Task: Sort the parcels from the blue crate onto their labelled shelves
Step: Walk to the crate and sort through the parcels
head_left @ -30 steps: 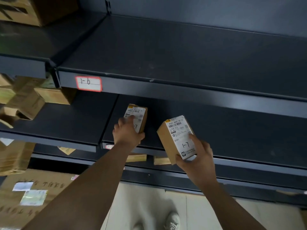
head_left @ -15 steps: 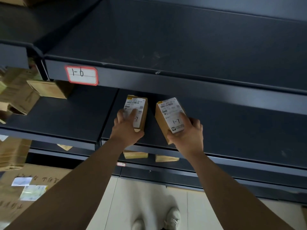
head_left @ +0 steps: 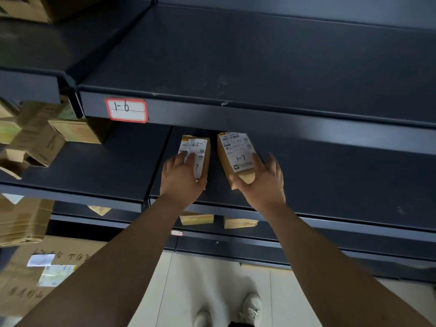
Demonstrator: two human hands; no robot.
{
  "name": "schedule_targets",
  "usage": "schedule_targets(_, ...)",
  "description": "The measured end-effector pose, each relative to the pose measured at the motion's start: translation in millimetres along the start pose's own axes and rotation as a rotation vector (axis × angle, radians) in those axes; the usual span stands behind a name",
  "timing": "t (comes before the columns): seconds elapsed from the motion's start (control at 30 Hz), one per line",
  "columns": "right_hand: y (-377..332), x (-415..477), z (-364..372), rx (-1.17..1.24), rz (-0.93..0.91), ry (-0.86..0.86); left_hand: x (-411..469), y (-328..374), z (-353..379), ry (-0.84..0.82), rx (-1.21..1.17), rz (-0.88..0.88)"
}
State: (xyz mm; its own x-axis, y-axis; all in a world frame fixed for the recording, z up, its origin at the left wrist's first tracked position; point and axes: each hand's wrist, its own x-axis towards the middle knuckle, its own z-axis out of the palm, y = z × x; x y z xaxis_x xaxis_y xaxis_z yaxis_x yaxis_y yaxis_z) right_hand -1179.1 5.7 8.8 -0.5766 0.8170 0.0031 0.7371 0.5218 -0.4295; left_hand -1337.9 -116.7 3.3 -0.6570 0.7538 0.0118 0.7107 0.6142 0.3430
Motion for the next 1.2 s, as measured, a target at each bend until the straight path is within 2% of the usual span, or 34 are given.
schedule_targets(0.13, 21.1, -32.6, -20.5, -0.047, -0.109, 0.087, -18.8, 24.1, -9.8, 0.087, -0.022, 0.143)
schedule_targets(0.43, 95.1, -126.5, -97.1, -0.173, -0.007, 0.161, -89.3, 131.1, -24.4, 0.037, 0.01, 0.434)
schedule_targets(0.67, 190.8, -232.2, -163.1, -0.233, 0.218, 0.292, -163.7, 251.7, 3.4, -0.002, 0.005, 0.687)
schedule_targets(0.97, 346.4, -417.5, -232.4, -0.289, 0.533, 0.379, -307.6, 430.8, 75.7, -0.185, -0.015, 0.973)
schedule_targets(1.2, 427.8, -570.1, -257.5, -0.299, 0.883, 0.474, -424.9, 546.6, 131.9, -0.315, -0.025, 1.267)
